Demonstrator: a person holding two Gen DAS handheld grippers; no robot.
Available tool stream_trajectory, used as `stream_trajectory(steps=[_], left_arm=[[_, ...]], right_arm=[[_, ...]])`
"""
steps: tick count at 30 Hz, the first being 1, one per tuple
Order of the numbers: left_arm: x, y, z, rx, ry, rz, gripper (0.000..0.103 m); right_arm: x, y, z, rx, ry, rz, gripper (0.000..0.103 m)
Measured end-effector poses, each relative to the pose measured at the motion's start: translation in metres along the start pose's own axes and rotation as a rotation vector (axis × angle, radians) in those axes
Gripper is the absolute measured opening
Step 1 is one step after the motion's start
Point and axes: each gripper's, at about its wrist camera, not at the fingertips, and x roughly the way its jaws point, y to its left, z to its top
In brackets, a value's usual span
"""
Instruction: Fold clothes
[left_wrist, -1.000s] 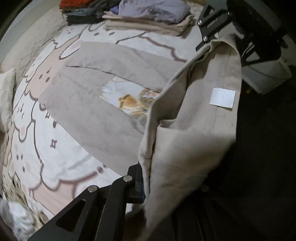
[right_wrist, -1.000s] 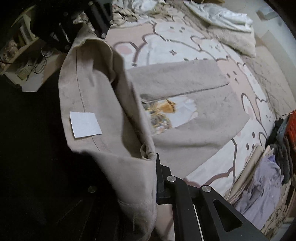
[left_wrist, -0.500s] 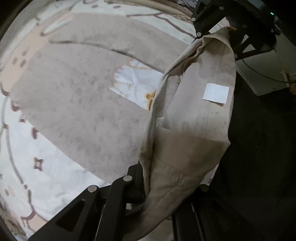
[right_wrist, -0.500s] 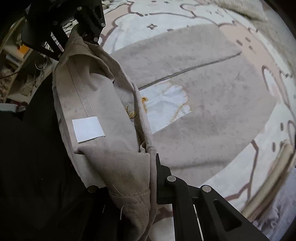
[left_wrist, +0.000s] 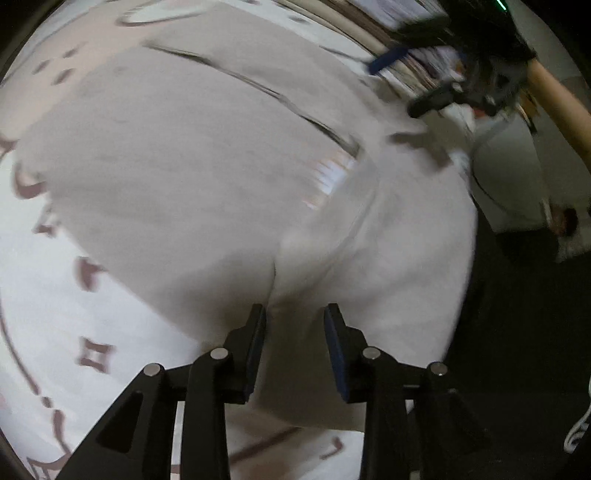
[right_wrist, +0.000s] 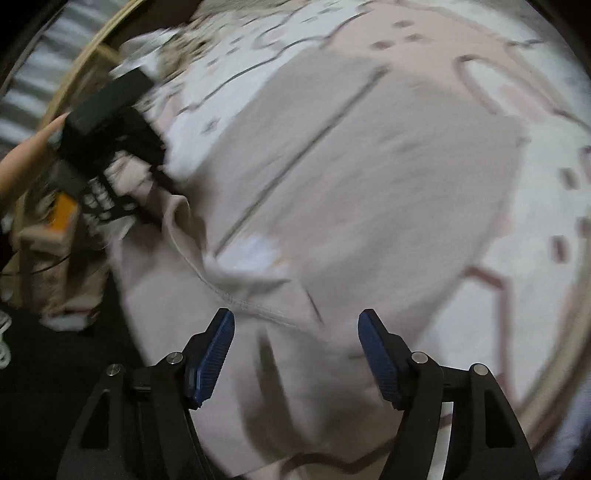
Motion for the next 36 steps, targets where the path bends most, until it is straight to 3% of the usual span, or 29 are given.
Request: stream_trajectory(steps=[4, 8, 11, 14, 16, 18, 20, 22, 25, 30, 34, 36], left_arm=[[-0.02, 0.02, -0.005, -0.096, -0.089, 0.103, 0.032], [-0.051, -0.007, -0.031, -0.091, -0.253, 0.084, 0.032], [-0.066, -0.046, -0.05, -0.074, -0.382, 0.071, 0.032], [-0.057, -0.078, -0.084, -0.115, -0.468, 0.027, 0.032], [-0.038, -0.095, -0.097, -0.153, -0.492, 0.032, 0.032], [-0.009, -0.113, -0.107, -0.166, -0.483, 0.097, 0.032], [0.017, -0.12, -0.118, -0.166, -0.445, 0.195, 0.032], [0.035, -0.107, -0.129, -0.2, -0.427, 0.237, 0.032], [0.03, -0.09, -0.14, -0.279, -0.482, 0.193, 0.032], [0.007, -0.09, -0.148, -0.339, -0.551, 0.262, 0.032], [-0.002, -0.087, -0.122, -0.345, -0.63, 0.278, 0.036], [0.0, -0.08, -0.104, -0.357, -0.645, 0.272, 0.046]], right_arm=[[-0.016, -0.014, -0.002, 0.086, -0.081, -0.083, 0.069], [-0.015, 0.013, -0.032, 0.135, -0.102, -0.18, 0.043], [-0.013, 0.04, -0.055, 0.155, -0.156, -0.162, 0.042], [-0.006, 0.069, -0.083, 0.155, -0.21, -0.122, 0.042], [0.006, 0.086, -0.096, 0.158, -0.228, -0.082, 0.042], [0.022, 0.102, -0.108, 0.16, -0.23, -0.028, 0.042], [0.039, 0.108, -0.118, 0.155, -0.238, -0.056, 0.042], [0.052, 0.109, -0.127, 0.153, -0.271, -0.082, 0.042], [0.046, 0.102, -0.136, 0.189, -0.336, -0.066, 0.042], [0.02, 0.098, -0.152, 0.263, -0.439, -0.064, 0.043], [0.0, 0.075, -0.139, 0.335, -0.519, -0.075, 0.043], [0.005, 0.062, -0.122, 0.359, -0.518, -0.061, 0.043]])
